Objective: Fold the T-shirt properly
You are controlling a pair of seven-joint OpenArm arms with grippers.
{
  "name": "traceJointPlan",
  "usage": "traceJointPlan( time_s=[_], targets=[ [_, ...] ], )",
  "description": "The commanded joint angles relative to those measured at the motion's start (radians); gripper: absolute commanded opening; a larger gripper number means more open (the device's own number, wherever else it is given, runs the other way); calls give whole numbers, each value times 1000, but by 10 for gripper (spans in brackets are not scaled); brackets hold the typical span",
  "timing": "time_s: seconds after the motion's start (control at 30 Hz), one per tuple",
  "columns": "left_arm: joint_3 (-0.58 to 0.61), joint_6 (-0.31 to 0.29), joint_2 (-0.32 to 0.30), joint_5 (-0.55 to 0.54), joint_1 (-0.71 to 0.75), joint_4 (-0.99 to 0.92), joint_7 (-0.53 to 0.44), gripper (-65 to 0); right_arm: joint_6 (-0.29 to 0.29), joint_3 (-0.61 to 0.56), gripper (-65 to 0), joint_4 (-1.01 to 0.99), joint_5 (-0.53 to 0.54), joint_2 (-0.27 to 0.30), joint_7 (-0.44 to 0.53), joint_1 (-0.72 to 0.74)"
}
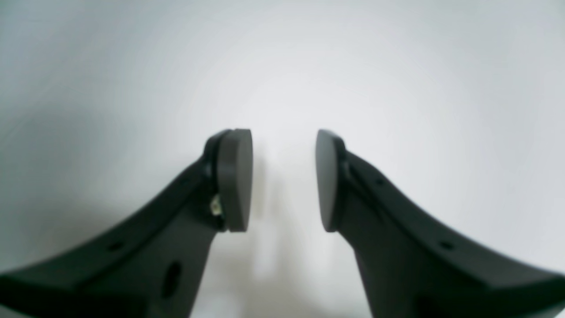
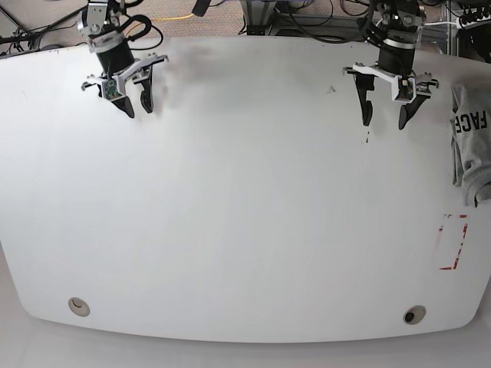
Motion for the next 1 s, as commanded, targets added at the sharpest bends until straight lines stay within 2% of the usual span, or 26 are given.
traceJointPlan(
  time_s=[0.0,0.27,0.4,0.53,0.67,0.83,0.97],
  targets=[
    [-1,5,15,-6,91,41,-12,-256,7,28,-426,22,92,14,35,-115],
    [-1,5,72,-8,351,72,-12,-258,12,45,-426,109,123,5,37,-376],
    [-1,5,72,-8,417,32,-12,-258,12,13,-426,97,117,-23,37,-456],
    [-1,5,58,-8,422,-102,-12,-258,9,-41,-426,25,115,-29,37,-507],
    [24,5,17,-9,378,-274,-12,-258,6,-101,-426,-127,115,-23,38,-484],
    [94,5,-41,-9,269,-528,-14,-260,6,-121,-426,-373,114,-29,38,-359],
    [111,8,-49,-8,155,-716,-14,-260,6,-121,-426,-566,114,-29,38,-229]
  ],
)
